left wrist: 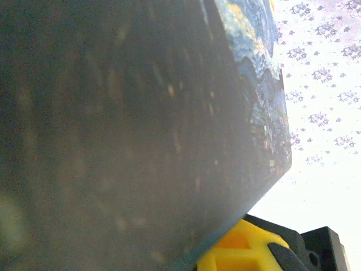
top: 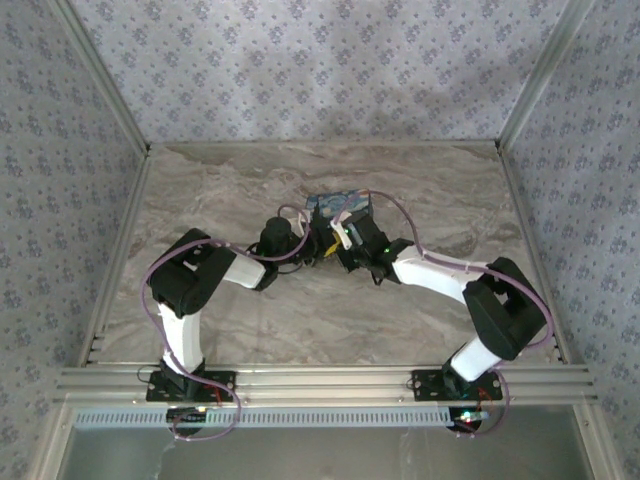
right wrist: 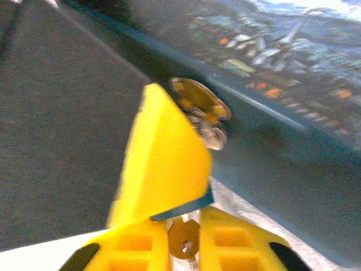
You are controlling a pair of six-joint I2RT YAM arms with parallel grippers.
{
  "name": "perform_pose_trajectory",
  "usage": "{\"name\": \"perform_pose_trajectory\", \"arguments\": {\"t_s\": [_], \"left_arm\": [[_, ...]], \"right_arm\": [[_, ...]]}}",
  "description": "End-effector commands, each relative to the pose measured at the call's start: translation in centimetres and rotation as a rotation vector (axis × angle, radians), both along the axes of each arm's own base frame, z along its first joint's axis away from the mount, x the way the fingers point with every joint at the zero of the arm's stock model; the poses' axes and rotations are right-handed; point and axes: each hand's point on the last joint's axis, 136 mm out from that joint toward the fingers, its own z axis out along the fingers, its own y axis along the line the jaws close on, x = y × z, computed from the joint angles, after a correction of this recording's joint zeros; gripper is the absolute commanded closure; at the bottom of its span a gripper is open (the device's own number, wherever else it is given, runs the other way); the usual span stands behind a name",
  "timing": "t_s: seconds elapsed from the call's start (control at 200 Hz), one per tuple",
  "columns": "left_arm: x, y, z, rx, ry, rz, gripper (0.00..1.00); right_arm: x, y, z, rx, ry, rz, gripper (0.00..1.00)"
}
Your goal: Unlock the padlock with the key
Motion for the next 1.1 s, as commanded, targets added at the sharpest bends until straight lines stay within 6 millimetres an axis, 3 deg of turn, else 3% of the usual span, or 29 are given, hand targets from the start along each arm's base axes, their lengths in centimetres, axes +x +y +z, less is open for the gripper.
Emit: {"name": "perform_pose_trajectory", "arguments": {"t_s": [0.0,0.205,0.36,0.784,1.099], "left_arm": [[0.3,-0.7,4.5,-0.089,-0.095,-0.029,1.0],[0.2,-0.5,4.1,-0.078,-0.096,-0.03,1.0],[0.0,-0.2,2.7,-0.024,-0.076,-0.033,0.99],[-1.2,0.4,-1.6,0.174,-0.034,-0.05,0.91],[-1.6,0.3,-2.9,0.228,-0.012,-0.059,0.64]], "right_arm": [[-0.1,0.8,0.7,0.039,0.02,0.031,1.0],[-0.3,1.0,1.3,0.118,0.058,0.054,0.98],[-0.7,1.0,0.4,0.12,0.084,0.045,0.66],[-2.1,-0.3,-1.9,0.155,0.15,-0.013,0.64],[-2.3,0.2,-2.6,0.179,0.18,-0.013,0.6]]}}
